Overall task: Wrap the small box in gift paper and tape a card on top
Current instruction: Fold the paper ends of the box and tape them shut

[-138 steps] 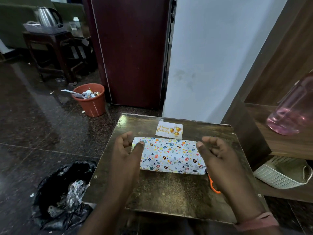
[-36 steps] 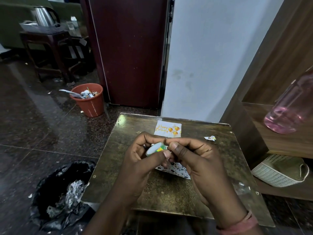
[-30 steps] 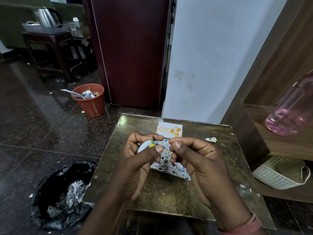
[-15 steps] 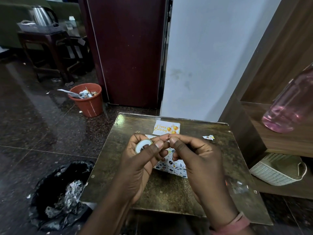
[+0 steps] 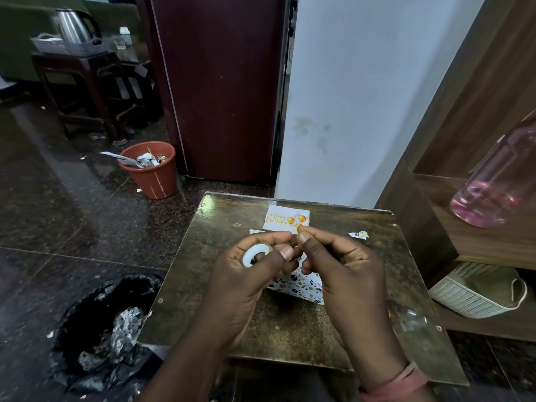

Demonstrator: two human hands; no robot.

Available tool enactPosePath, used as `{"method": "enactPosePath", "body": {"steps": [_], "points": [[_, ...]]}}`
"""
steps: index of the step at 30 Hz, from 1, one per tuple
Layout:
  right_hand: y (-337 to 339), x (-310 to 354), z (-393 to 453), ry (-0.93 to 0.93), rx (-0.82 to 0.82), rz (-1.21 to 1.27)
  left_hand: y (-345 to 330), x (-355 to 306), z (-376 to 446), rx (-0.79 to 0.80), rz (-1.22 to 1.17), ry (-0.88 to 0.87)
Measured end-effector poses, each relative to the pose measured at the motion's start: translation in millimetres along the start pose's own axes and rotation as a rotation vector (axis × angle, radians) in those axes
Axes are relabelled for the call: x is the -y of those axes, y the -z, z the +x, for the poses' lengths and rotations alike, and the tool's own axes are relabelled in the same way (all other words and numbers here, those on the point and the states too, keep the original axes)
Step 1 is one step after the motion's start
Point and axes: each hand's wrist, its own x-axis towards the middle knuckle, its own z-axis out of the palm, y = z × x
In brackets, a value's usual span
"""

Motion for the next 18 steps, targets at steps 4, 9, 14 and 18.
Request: {"method": "enactPosePath", "body": {"steps": [4, 9, 14, 18], "points": [[-0.2, 0.0, -0.8, -0.002, -0.023, -0.028, -0.3, -0.5, 0.5, 0.049, 0.009, 0.026], [0.6, 1.5, -2.0, -0.009, -0.019, -0.033, -0.4, 0.6, -2.7, 0.156, -0.049, 0.088], [2.5, -0.5, 0.8, -0.082, -0.002, -0.019, 3.2, 2.9, -1.9, 0.13, -0.01, 0.082], [4.9, -0.3, 3.1, -0.116, -0.002, -0.061, 1.5, 2.1, -3.6, 0.155, -0.026, 0.091]]}}
